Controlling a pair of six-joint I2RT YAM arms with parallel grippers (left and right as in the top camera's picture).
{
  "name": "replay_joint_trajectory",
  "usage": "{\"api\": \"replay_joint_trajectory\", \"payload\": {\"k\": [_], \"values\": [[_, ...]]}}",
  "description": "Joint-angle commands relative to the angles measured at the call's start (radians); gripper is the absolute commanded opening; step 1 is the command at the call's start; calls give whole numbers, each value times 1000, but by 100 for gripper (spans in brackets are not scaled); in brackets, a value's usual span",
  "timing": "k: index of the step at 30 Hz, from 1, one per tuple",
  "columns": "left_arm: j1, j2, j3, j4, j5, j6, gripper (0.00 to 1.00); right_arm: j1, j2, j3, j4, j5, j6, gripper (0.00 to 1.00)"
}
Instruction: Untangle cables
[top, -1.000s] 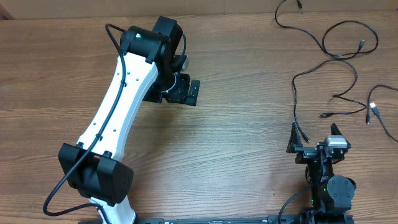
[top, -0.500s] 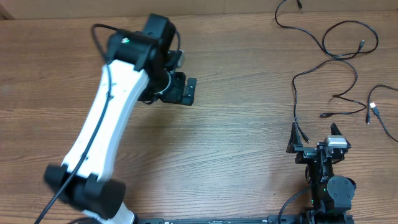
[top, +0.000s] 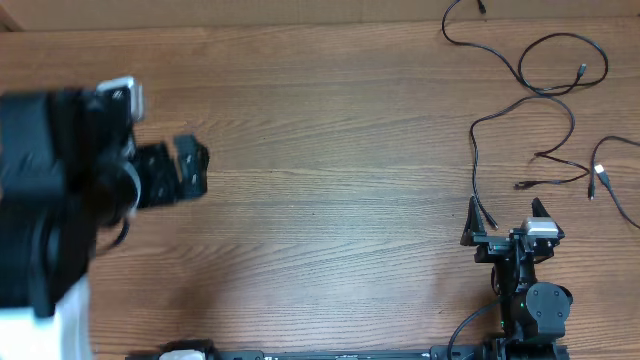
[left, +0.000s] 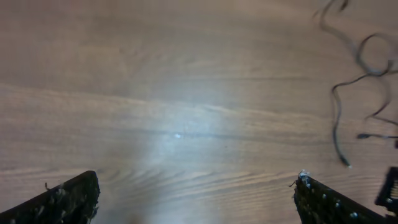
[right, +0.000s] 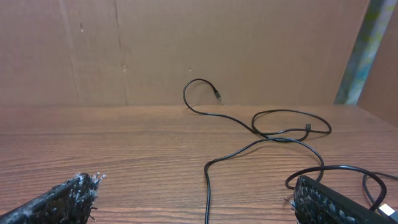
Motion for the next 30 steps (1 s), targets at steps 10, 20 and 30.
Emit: {"api": "replay_joint_trajectory", "payload": {"k": [10,20,30], "values": [[-8,-539,14,-5,6,-10,100,5,-11,-11,2,-6,-7,100],[-8,-858,14,-59,6,-10,100,28,-11,-11,2,-6,-7,100],[-8,-998,10,-133,6,-10,100,32,-11,-11,2,-6,-7,100]]}}
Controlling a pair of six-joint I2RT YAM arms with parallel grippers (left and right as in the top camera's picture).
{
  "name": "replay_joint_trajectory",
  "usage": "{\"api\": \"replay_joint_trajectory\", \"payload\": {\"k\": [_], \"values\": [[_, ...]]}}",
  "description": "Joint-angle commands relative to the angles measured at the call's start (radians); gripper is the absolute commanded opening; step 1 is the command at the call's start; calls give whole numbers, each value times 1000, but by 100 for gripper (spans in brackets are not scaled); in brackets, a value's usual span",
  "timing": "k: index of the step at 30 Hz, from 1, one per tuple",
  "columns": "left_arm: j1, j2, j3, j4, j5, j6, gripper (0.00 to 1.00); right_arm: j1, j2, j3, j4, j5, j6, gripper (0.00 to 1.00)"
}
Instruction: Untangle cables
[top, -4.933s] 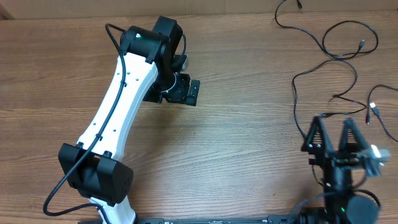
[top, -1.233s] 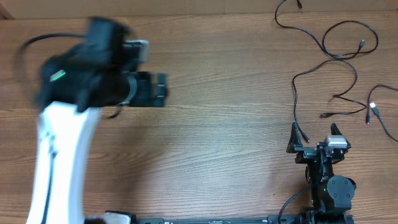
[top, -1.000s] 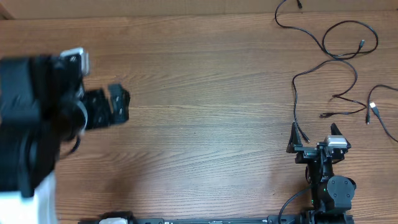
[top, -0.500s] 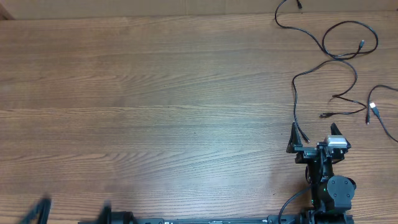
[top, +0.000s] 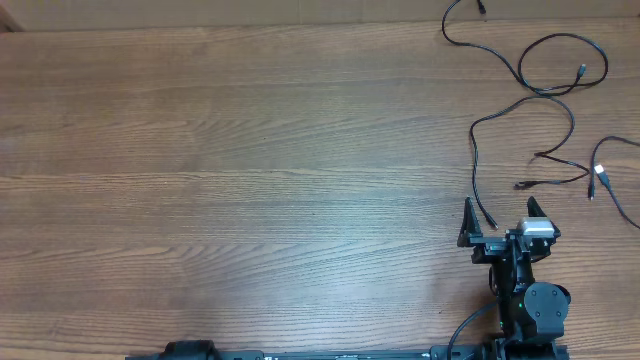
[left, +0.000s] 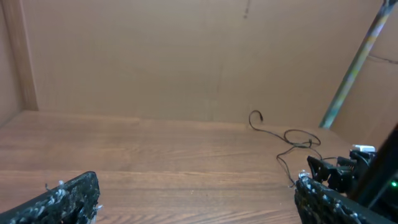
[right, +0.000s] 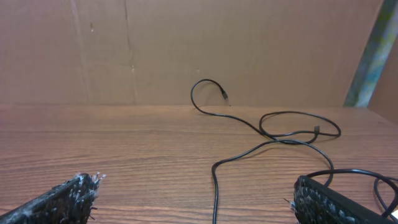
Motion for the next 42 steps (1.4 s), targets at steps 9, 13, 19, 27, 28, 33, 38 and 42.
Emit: {"api": "replay_joint_trajectory", "payload": {"k": [9,13,19,27,28,33,38,42], "values": [[-7,-130,-7,2,6,-10,100,5,-11,-11,2,-2,-5,100],[-5,-171,-7,1,6,-10,100,5,-11,-11,2,-2,-5,100],[-5,-220,-7,2,6,-10,100,5,-11,-11,2,-2,-5,100],[-8,-273,-7,1,6,-10,100,5,-11,-11,2,-2,-5,100],[-8,-274,3,1,7,-10,100,5,-11,-11,2,-2,-5,100],[-8,-273,17,1,8,-10,100,5,-11,-11,2,-2,-5,100],[-8,-273,16,1,8,-10,100,5,-11,-11,2,-2,-5,100],[-8,-273,16,2,8,-10,100,5,-11,-11,2,-2,-5,100]]}}
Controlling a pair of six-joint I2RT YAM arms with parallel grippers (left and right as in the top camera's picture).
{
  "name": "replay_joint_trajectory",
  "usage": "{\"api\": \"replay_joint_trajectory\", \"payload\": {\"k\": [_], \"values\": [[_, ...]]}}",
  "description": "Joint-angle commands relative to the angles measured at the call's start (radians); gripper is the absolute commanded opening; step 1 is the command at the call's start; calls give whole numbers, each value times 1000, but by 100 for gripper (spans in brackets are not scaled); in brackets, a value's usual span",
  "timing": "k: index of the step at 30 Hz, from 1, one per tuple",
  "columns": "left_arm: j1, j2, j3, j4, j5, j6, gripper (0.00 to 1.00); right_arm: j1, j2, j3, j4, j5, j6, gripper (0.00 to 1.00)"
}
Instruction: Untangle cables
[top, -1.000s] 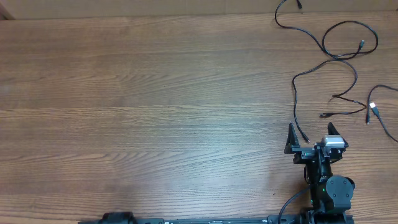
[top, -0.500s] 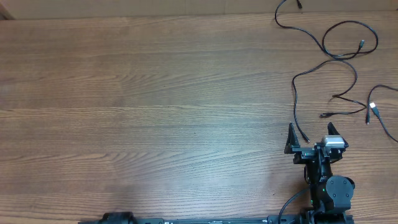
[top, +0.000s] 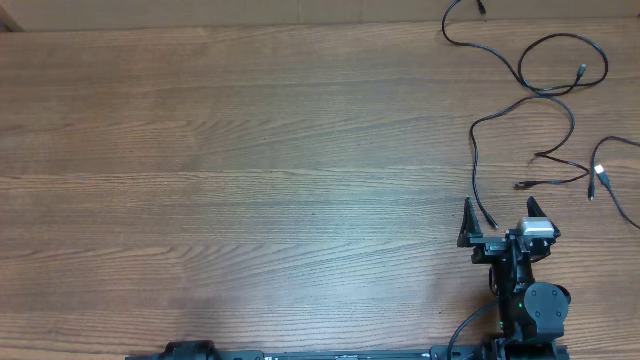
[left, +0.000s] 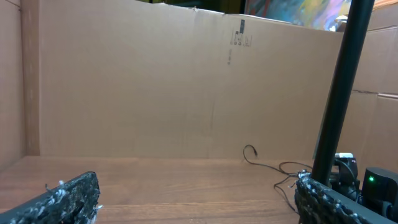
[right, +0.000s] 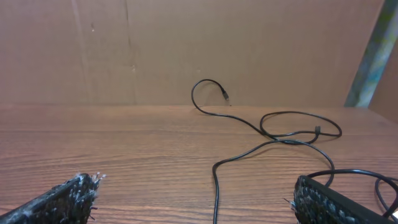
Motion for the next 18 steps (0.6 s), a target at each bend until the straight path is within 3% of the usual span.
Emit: {"api": "replay_joint_trajectory", "payload": {"k": [1,6,11,18], "values": [[-7,-23,4,2,8,-10,100,5,-11,-11,3,2,-4,100],[-7,-23,4,10,5,-10,100,16,-11,-11,3,2,-4,100],[-7,-23,-18,15,-189,66,100,17,-11,-11,3,2,-4,100],[-6,-23,-293,190,-218,66,100,17,-11,-11,3,2,-4,100]]}}
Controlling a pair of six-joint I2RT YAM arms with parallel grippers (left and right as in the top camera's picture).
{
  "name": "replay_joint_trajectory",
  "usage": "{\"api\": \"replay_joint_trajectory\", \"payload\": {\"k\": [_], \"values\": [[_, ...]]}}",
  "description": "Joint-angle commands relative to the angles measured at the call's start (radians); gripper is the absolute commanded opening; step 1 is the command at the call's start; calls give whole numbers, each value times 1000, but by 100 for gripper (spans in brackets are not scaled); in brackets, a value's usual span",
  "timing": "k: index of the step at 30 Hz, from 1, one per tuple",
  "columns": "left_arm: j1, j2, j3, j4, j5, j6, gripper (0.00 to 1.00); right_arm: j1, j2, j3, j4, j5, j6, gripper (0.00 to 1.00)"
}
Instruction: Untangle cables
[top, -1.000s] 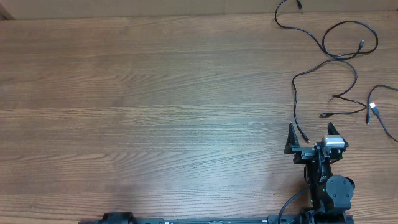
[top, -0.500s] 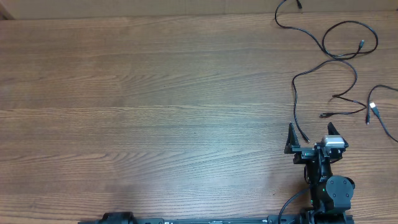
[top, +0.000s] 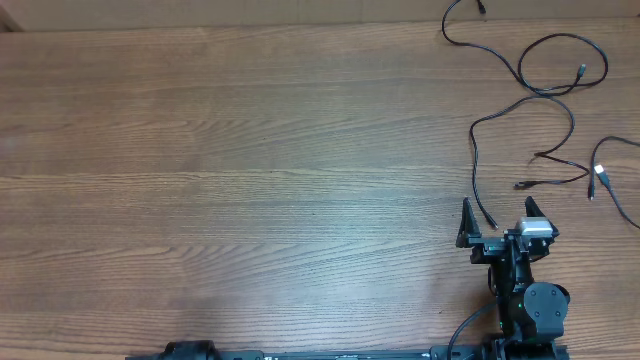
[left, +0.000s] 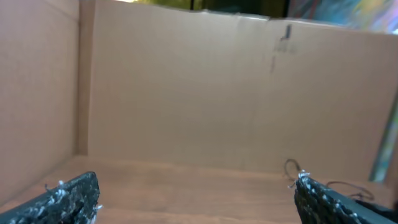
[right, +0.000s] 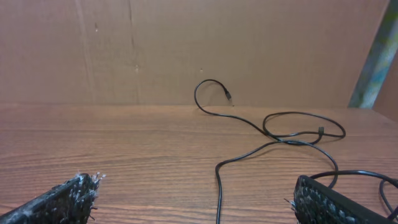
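Note:
Black cables lie in loose crossing loops at the table's far right. The long black cable (top: 474, 160) runs down from a big loop (top: 565, 38), and its free end lies between the fingers of my right gripper (top: 498, 217). That gripper (right: 199, 202) is open, with the cable (right: 217, 186) on the wood between its fingers. A second cable with a white plug (top: 598, 172) lies further right. My left gripper (left: 196, 199) is open and empty, facing a cardboard wall. It is out of the overhead view.
Cardboard walls (right: 186, 50) close the back of the wooden table (top: 250, 180). The right arm's base (top: 530, 305) stands at the front edge. A distant cable end (left: 290, 167) shows in the left wrist view.
The left wrist view has swung left: the dark pole and the right arm at its right side are gone, and a side wall shows at left. The right gripper edged slightly forward. Cables unmoved.
The left arm first loomed over the table's left side, looking down at the wood. Then it was out of the overhead view, looking level across the table, later higher at the cardboard wall, now turned left. The right gripper stayed open by the cable end.

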Motion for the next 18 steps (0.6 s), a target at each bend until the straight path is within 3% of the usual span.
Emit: {"api": "replay_joint_trajectory", "payload": {"k": [1,7,13,18], "values": [[-6,-6,-202,108,-40,27,100,5,-11,-11,3,2,-5,100],[-6,-6,-558,433,43,26,100,5,-11,-11,3,2,-5,100],[-6,-6,-1062,959,114,26,100,5,-11,-11,3,2,-5,100],[-6,-6,-1308,1221,114,19,100,5,-11,-11,3,2,-5,100]]}}
